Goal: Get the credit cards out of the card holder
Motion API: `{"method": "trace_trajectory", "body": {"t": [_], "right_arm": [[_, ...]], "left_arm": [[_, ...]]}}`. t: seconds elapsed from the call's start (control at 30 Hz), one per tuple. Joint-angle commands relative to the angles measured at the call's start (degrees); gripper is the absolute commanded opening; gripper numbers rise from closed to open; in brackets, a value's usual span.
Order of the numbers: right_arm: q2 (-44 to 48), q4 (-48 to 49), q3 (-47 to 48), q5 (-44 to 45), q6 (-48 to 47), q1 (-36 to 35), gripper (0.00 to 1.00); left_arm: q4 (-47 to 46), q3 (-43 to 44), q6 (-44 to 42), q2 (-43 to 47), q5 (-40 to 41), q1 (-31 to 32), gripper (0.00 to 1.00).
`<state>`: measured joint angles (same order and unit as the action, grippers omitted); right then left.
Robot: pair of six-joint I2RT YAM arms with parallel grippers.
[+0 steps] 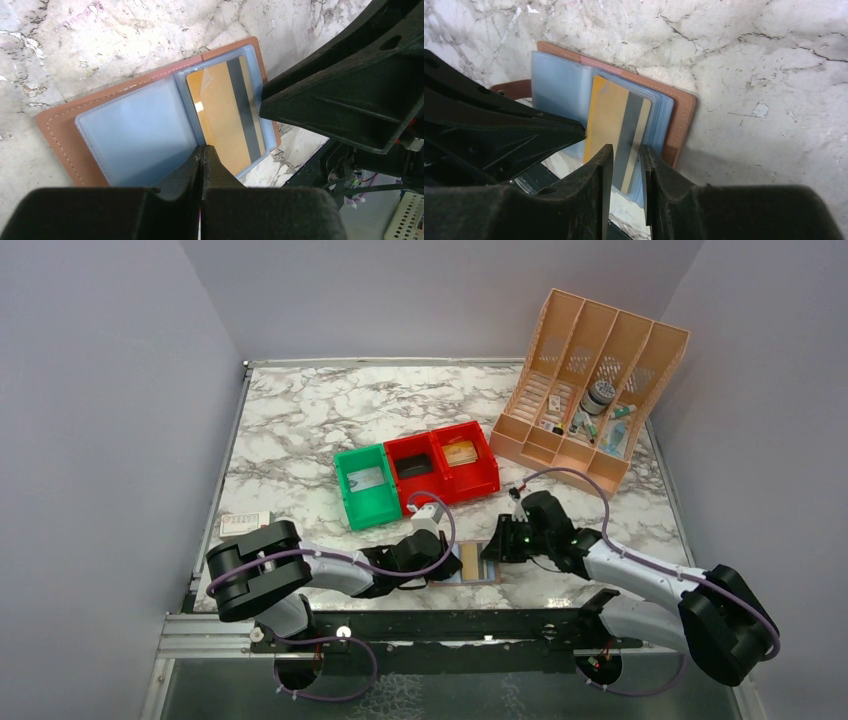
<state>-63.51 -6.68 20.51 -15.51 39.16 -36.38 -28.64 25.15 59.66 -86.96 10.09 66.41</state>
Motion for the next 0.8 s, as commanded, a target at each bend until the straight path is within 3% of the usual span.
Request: {"method": "trace_trajectory", "body": {"t": [0.0, 0.1, 0.27, 0.47, 0.77], "right_arm": [[3.2, -1.7, 1.8, -2.7, -1.3, -0.3, 0.28], [3.4, 0.1, 1.3, -5.4, -1.1, -0.3, 0.28], [-0.2, 2.1, 0.7, -6.3, -1.3, -0.3, 0.28], [-2.5, -0.5, 0.3, 2.0, 0.1, -0.3, 0.28], [-2.1, 3.9, -2.2, -1.1, 2.3, -0.3, 0.27]], "left_arm": [[-1.1, -0.7, -0.1, 1.8, 2.0, 0.4, 0.00], [-1.1, -0.6, -0.1, 1.9, 1.9, 0.4, 0.00], [-1.2, -0.7, -0.1, 2.0, 1.4, 0.3, 0.13], [-1.2, 0.0, -0.4, 1.1, 0.6, 0.4, 0.25], [-1.3, 1.6, -0.5, -1.4, -0.6, 0.5, 0.22]]}}
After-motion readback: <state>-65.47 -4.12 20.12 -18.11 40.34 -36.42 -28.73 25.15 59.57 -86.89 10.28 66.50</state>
